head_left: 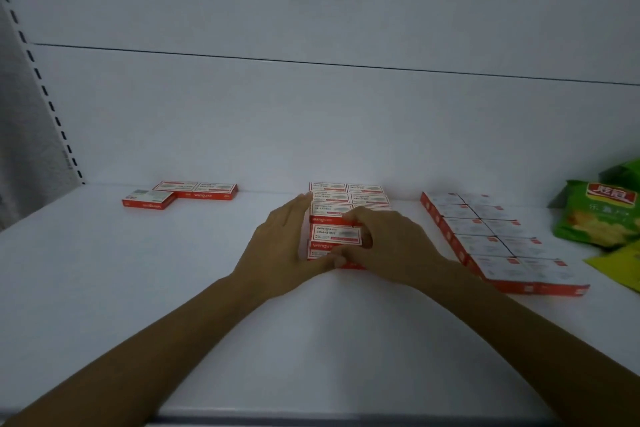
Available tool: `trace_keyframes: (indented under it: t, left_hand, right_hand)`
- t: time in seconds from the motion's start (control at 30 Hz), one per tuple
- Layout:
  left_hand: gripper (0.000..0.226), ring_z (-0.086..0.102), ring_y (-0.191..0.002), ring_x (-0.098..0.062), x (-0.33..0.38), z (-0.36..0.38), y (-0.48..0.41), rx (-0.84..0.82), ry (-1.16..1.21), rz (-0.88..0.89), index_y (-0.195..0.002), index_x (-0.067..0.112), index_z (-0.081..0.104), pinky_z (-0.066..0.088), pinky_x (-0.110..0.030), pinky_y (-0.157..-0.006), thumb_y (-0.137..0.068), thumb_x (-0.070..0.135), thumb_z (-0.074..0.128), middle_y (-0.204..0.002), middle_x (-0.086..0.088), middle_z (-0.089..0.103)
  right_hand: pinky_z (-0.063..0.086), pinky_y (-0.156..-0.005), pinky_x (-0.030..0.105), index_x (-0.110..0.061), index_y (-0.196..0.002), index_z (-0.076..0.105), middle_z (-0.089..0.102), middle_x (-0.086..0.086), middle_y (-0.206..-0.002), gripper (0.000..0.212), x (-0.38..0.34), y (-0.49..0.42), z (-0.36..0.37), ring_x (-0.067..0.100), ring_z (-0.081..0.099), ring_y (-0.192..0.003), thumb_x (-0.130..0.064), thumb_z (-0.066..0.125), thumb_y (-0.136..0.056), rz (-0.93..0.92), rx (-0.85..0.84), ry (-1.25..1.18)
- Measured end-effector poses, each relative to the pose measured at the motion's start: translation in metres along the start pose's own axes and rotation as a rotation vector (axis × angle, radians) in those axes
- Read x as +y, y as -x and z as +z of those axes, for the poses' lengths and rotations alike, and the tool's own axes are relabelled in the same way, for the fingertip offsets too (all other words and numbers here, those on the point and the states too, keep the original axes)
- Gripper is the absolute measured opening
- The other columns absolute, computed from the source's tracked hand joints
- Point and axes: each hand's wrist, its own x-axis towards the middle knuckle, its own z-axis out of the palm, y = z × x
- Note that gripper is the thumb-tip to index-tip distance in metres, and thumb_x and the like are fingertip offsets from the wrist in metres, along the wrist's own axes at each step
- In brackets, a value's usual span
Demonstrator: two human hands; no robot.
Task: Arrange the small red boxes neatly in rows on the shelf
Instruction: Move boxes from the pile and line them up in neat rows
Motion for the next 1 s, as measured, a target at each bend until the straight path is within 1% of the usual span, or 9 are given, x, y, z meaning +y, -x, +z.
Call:
trace_keyframes:
  t: [0.07, 0.2, 0.37, 0.5, 0.63, 0.7, 0.83, 0.9, 1.0]
  left_hand:
    - [0.083, 0.028, -0.135, -0.010, 0.003, -0.005, 0.004, 0.007, 0.011, -0.027, -0.144, 0.030, 0.023, 0.011, -0.017, -0.101, -0.076, 0.054, 0.065, -0.147, 0.011, 0.032]
    - [0.082, 0.033, -0.134, -0.014, -0.004, 0.001, 0.002, 0.012, 0.024, -0.031, -0.144, 0.031, 0.024, 0.021, -0.025, -0.104, -0.077, 0.053, 0.064, -0.147, 0.008, 0.036]
    - [0.085, 0.035, -0.131, -0.011, -0.010, 0.006, -0.001, -0.026, 0.081, -0.072, -0.145, 0.033, 0.022, 0.029, -0.033, -0.107, -0.074, 0.059, 0.062, -0.147, 0.012, 0.036]
    - [0.076, 0.046, -0.113, 0.002, -0.011, 0.003, -0.004, -0.034, 0.216, -0.068, -0.138, 0.037, 0.032, 0.036, -0.016, -0.096, -0.071, 0.059, 0.061, -0.131, 0.022, 0.048]
    - [0.075, 0.048, -0.120, -0.006, -0.017, 0.008, -0.007, -0.059, 0.209, -0.067, -0.138, 0.039, 0.033, 0.043, -0.039, -0.101, -0.072, 0.064, 0.060, -0.135, 0.017, 0.049]
    - [0.075, 0.045, -0.122, -0.007, -0.019, 0.010, -0.007, -0.059, 0.190, -0.074, -0.139, 0.038, 0.031, 0.041, -0.040, -0.103, -0.074, 0.062, 0.060, -0.138, 0.015, 0.046]
    - [0.070, 0.035, -0.129, -0.010, -0.020, 0.010, -0.005, -0.066, 0.055, -0.042, -0.142, 0.029, 0.031, 0.031, -0.028, -0.104, -0.081, 0.053, 0.057, -0.145, 0.009, 0.037]
    - [0.067, 0.035, -0.130, -0.011, -0.019, 0.010, -0.004, -0.077, 0.012, -0.020, -0.142, 0.028, 0.033, 0.031, -0.027, -0.105, -0.083, 0.053, 0.054, -0.146, 0.009, 0.035]
    - [0.067, 0.046, -0.122, -0.007, -0.022, 0.013, -0.005, -0.119, 0.143, -0.021, -0.143, 0.031, 0.028, 0.042, -0.036, -0.102, -0.086, 0.053, 0.054, -0.139, 0.012, 0.045]
  right_hand:
    - [0.050, -0.089, 0.033, -0.028, -0.128, 0.045, 0.060, -0.005, -0.123, 0.062, 0.001, 0.002, 0.000, 0.014, 0.060, -0.102, -0.061, 0.058, -0.078, 0.002, 0.037, -0.008]
    - [0.049, -0.088, 0.029, -0.025, -0.119, 0.057, 0.059, -0.004, -0.119, 0.049, 0.004, 0.006, 0.000, 0.012, 0.057, -0.100, -0.054, 0.061, -0.079, -0.055, 0.150, -0.031]
    - [0.041, -0.094, 0.032, -0.025, -0.110, 0.066, 0.060, -0.003, -0.119, 0.038, 0.007, -0.005, -0.001, 0.015, 0.053, -0.107, -0.050, 0.058, -0.083, -0.094, 0.120, 0.075]
    - [0.043, -0.092, 0.034, -0.023, -0.109, 0.066, 0.061, -0.002, -0.116, 0.034, 0.010, -0.014, 0.002, 0.015, 0.054, -0.103, -0.045, 0.058, -0.084, -0.091, 0.130, 0.039]
    - [0.049, -0.085, 0.033, -0.021, -0.106, 0.064, 0.063, -0.003, -0.112, 0.031, 0.015, -0.012, 0.011, 0.015, 0.059, -0.096, -0.044, 0.058, -0.085, -0.083, 0.137, -0.076]
    - [0.050, -0.084, 0.032, -0.022, -0.106, 0.063, 0.063, -0.004, -0.112, 0.031, 0.016, -0.013, 0.013, 0.014, 0.059, -0.096, -0.045, 0.057, -0.085, -0.080, 0.140, -0.092]
    - [0.051, -0.081, 0.033, -0.023, -0.105, 0.063, 0.062, -0.004, -0.111, 0.033, 0.017, -0.014, 0.017, 0.014, 0.060, -0.094, -0.048, 0.056, -0.085, -0.076, 0.162, -0.096]
    - [0.051, -0.081, 0.033, -0.024, -0.105, 0.062, 0.062, -0.005, -0.112, 0.031, 0.017, -0.014, 0.018, 0.013, 0.059, -0.095, -0.047, 0.057, -0.085, -0.068, 0.163, -0.104]
    - [0.051, -0.083, 0.034, -0.024, -0.107, 0.061, 0.061, -0.006, -0.114, 0.031, 0.016, -0.014, 0.018, 0.014, 0.059, -0.098, -0.046, 0.058, -0.084, -0.061, 0.169, -0.117]
